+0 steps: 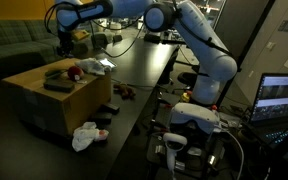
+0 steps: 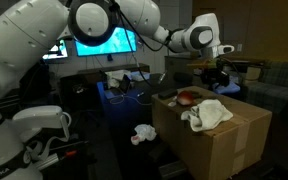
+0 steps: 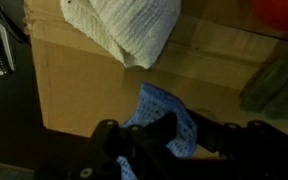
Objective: Remove the brown toy from the box and replace it with the towel, remove the blue object from the box and replace it with the gray duster and remove the orange plush toy from the box and replace it with the duster, remove the duster and replace it with the plastic bag
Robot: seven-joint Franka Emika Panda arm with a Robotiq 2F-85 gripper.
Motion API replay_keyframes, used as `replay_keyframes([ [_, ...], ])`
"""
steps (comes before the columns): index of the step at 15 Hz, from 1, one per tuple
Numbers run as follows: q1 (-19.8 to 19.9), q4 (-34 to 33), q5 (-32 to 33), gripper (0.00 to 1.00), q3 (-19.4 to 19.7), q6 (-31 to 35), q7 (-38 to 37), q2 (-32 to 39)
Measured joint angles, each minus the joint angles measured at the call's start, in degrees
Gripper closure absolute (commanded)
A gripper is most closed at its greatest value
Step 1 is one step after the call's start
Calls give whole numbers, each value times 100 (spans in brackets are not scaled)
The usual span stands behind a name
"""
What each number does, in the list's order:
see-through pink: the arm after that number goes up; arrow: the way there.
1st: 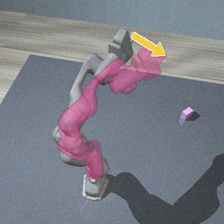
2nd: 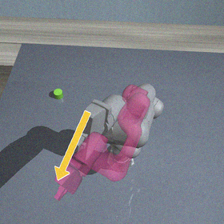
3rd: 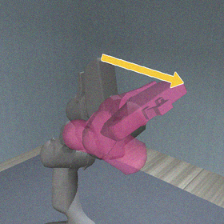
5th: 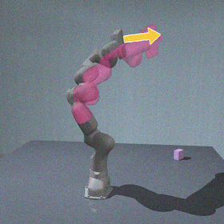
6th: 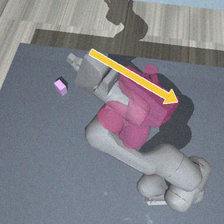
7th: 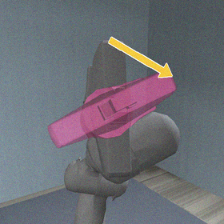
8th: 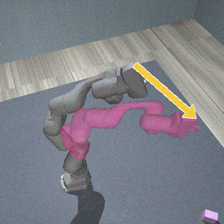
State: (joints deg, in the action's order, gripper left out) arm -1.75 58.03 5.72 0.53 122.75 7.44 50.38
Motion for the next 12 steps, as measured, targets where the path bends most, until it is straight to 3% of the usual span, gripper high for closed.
replay_keyframes([
  [5,28,652,-76,97,-141,-130,157,-862],
  [12,469,2530,-783,97,-302,-508,663,-2553],
])
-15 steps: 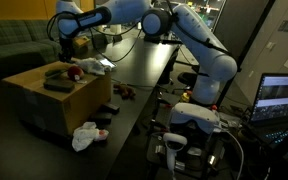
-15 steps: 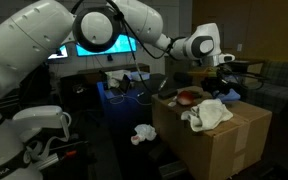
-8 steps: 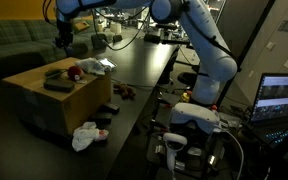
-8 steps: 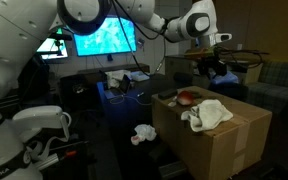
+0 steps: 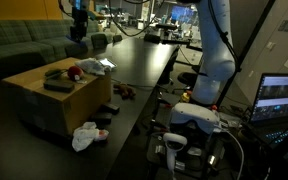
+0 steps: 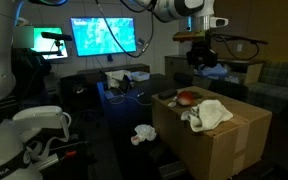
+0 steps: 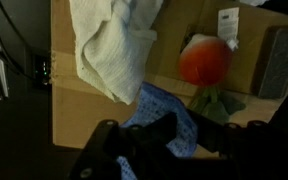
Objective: Remove the brown toy from the box and replace it with the towel, remove the blue object from the box and replace it with the gray duster and remove the orange plush toy from the box and replace it with the duster, remove the duster and replace it with the plastic bag
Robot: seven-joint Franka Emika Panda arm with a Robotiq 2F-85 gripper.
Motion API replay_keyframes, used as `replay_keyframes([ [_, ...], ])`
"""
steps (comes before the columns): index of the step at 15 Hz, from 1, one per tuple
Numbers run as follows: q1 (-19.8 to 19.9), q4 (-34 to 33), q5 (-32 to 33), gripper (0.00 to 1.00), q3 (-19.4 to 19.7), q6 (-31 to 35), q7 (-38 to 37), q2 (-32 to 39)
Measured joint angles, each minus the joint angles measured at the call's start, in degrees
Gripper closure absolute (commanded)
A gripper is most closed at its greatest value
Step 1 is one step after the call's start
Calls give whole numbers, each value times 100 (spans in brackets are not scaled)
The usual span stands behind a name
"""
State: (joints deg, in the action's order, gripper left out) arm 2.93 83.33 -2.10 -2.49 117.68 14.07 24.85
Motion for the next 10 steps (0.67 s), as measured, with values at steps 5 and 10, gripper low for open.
replay_keyframes([
  [5,306,1541,-588,97,33,-144,349,-1094],
  [10,443,3251,-952,97,295,-146,787,-1928],
])
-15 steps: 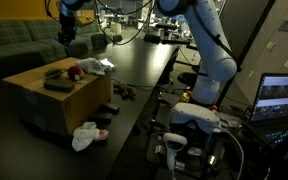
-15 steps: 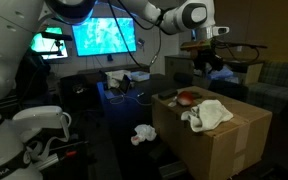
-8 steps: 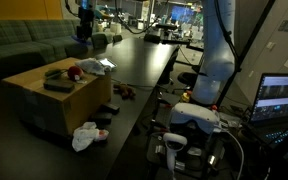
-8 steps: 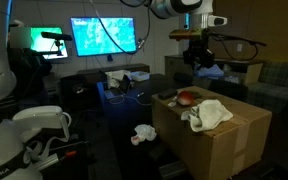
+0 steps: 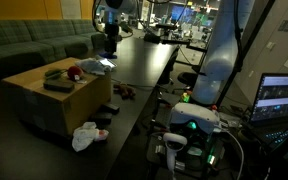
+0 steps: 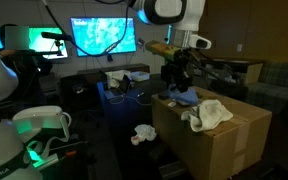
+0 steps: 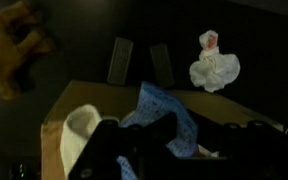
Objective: Remove the brown toy from the box and replace it with the towel, remove the blue object from the box and replace it with the gray duster and remove the orange plush toy from the box and replace it with the duster, remove the duster and replace it with the plastic bag
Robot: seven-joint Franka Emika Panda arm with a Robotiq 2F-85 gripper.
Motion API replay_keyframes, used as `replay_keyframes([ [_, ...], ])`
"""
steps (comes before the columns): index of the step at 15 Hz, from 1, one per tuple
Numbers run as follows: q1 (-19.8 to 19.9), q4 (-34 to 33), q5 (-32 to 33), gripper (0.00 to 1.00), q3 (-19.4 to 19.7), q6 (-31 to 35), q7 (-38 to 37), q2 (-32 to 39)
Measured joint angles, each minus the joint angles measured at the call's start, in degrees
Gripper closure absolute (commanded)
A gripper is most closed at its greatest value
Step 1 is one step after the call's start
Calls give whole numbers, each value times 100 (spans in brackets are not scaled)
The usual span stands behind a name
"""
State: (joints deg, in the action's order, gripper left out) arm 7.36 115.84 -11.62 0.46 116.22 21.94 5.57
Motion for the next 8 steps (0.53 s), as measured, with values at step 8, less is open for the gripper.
replay_keyframes([
  [8,44,2822,-67,97,513,1363,1191,-298],
])
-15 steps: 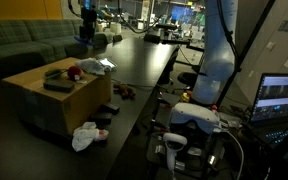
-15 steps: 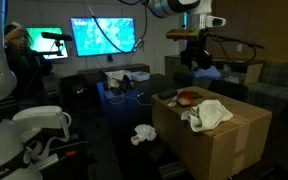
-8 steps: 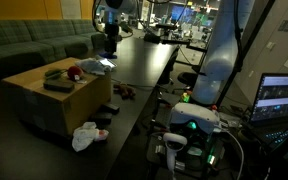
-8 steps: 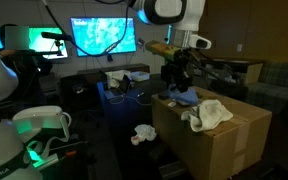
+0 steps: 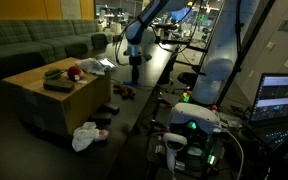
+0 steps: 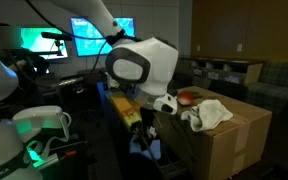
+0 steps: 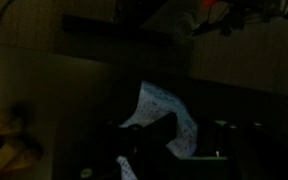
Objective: Remove the brown toy from the box and replace it with the towel, remove the blue object from the box and replace it with the gray duster and remove the orange plush toy from the box and replace it with the duster, remove the duster and replace it with the plastic bag
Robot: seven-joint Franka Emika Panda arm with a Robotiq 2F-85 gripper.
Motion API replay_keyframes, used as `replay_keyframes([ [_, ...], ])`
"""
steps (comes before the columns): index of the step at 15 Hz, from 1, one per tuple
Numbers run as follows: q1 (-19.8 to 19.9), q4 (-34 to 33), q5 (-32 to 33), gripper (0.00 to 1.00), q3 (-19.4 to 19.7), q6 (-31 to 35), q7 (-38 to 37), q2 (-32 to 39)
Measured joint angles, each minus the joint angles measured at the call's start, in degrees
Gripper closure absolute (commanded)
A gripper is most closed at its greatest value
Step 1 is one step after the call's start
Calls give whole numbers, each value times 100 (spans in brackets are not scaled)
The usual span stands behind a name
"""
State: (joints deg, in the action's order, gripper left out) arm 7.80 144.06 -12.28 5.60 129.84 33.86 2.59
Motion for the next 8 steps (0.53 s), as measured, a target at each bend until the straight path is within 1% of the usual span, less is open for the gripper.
replay_keyframes([
  [2,5,505,0,97,38,803,137,189],
  [4,8,792,-70,97,32,1637,207,531],
  [6,24,891,-154,97,-37,2524,216,984],
  [8,143,880,-240,97,-255,3364,204,1462],
])
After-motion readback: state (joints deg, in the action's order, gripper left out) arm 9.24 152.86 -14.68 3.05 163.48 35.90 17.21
